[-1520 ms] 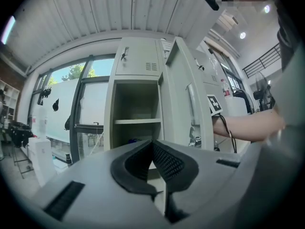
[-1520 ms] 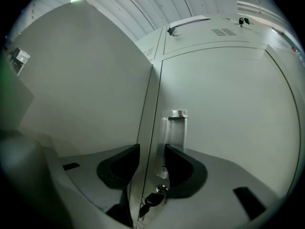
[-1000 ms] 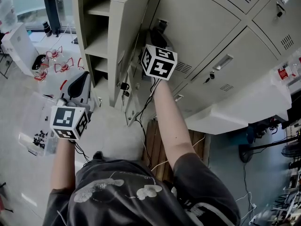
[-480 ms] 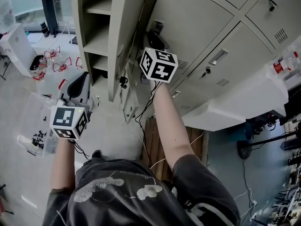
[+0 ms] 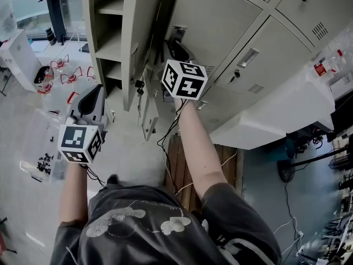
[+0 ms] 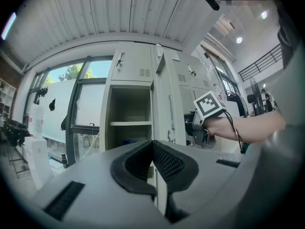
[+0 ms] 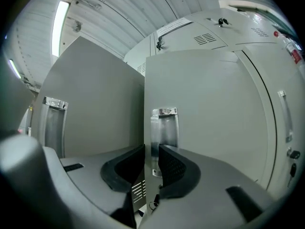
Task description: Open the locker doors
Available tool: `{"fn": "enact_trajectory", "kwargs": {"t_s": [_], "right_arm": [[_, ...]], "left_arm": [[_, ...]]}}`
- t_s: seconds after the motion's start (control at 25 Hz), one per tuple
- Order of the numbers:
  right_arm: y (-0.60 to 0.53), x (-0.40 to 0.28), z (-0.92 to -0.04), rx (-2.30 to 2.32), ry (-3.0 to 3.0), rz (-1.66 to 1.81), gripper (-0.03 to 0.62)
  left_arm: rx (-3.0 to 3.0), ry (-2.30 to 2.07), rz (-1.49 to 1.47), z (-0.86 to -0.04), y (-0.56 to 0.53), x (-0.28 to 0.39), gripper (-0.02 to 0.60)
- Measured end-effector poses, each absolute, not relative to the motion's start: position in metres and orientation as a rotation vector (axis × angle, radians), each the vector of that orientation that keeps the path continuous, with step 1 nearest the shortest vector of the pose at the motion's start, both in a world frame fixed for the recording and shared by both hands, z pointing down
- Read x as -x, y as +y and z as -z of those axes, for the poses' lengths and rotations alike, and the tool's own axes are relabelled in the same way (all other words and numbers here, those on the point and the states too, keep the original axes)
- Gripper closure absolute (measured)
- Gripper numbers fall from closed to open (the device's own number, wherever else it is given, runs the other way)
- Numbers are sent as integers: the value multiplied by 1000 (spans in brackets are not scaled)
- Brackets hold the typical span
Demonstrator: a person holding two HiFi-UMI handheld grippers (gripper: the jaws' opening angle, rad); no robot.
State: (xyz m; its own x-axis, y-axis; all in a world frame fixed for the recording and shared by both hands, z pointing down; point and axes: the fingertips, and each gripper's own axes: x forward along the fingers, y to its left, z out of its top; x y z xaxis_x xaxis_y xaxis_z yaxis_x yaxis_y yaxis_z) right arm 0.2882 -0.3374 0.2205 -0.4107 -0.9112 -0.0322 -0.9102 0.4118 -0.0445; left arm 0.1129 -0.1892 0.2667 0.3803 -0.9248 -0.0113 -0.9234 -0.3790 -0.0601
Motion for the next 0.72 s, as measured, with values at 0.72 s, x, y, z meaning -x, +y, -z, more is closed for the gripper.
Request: {"fn": "enact_trajectory", "kwargs": {"t_s": [0.72], "right_arm": [[-275, -307, -217, 1489, 2652, 35, 465]], "left_arm": [[2554, 1722, 20, -267, -144, -149, 572]]}}
